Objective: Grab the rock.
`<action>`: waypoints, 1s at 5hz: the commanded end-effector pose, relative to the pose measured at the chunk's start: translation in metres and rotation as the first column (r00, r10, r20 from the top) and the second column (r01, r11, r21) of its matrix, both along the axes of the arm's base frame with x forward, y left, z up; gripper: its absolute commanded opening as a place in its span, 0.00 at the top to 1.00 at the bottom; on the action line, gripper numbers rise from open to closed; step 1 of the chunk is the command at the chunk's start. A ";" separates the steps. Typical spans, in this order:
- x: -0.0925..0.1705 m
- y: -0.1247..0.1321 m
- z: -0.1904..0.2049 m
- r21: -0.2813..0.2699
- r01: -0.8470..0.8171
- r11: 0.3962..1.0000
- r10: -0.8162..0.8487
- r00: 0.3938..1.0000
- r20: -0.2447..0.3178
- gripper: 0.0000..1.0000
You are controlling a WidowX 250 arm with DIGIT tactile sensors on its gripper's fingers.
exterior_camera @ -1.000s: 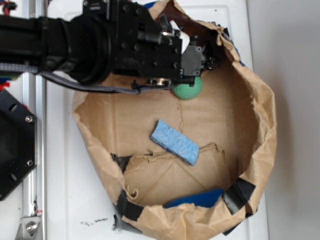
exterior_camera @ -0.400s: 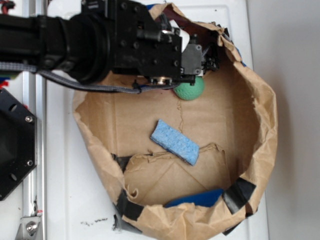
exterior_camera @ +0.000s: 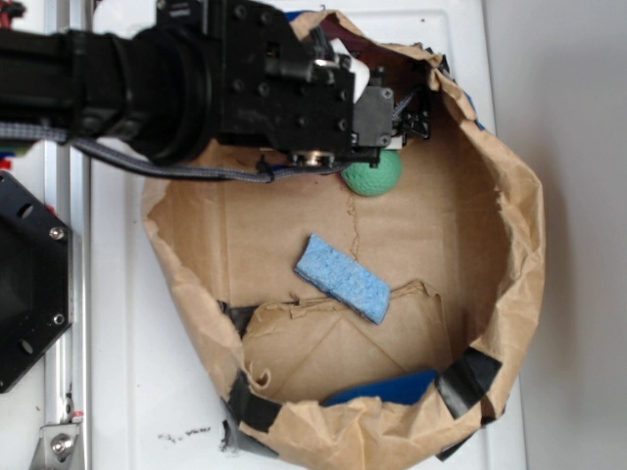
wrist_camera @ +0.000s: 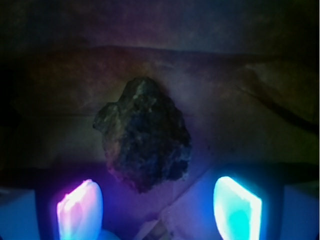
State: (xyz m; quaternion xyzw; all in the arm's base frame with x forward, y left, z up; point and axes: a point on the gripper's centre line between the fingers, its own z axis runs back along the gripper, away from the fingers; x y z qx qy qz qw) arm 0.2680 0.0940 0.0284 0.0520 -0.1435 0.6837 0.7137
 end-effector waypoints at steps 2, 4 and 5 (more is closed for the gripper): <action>0.008 0.008 0.010 0.163 -0.041 0.986 0.028 0.996 0.079 0.00; 0.009 0.012 0.006 0.158 -0.044 0.986 0.034 0.997 0.070 0.00; 0.006 0.011 0.002 0.156 -0.041 0.987 0.031 0.997 0.064 0.00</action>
